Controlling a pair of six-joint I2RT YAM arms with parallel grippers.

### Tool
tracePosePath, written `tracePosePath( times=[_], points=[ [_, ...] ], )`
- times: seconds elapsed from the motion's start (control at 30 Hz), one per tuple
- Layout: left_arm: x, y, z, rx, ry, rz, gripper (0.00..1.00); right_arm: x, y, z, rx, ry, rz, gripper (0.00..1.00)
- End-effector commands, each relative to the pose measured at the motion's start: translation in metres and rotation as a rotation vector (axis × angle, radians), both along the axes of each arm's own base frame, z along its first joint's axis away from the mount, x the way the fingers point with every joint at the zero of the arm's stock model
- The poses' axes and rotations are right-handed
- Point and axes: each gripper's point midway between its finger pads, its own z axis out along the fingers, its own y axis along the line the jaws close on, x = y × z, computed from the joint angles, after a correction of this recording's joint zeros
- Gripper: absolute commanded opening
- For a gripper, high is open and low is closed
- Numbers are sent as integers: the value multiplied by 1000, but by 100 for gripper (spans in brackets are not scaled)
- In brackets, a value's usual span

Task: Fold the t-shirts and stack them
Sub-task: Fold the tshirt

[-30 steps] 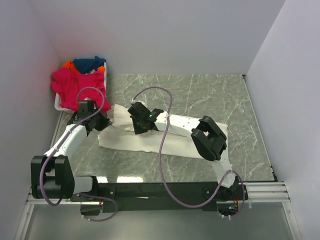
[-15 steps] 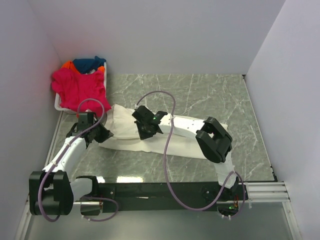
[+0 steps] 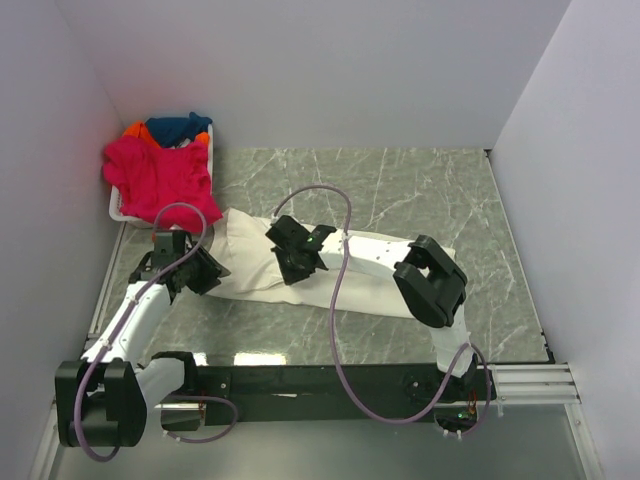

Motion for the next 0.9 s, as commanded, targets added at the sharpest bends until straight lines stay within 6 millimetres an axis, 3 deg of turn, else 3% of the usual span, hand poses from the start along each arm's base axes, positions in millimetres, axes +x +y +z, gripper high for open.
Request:
tracePosePath(
  times=[0.0, 0.33, 0.47, 0.63, 0.73, 0.87],
  points=[
    [14, 3, 23, 16, -66, 2, 44, -9, -5, 15, 0, -20, 18, 7],
    [39, -1, 26, -3, -83, -5, 45, -7, -18, 8, -51, -32, -15, 12],
    [45, -12, 29, -24, -97, -11, 47, -7, -16, 23, -16, -55, -12, 46],
    [56, -41, 26, -26, -95, -45, 50, 1, -28, 46, 2, -101, -50, 57],
    [63, -65, 24, -39, -83, -87, 50, 13, -55, 49, 21, -100, -125, 58],
    [75, -74, 12, -45, -54, -98, 50, 30, -92, 38, 14, -88, -206, 58]
  ],
)
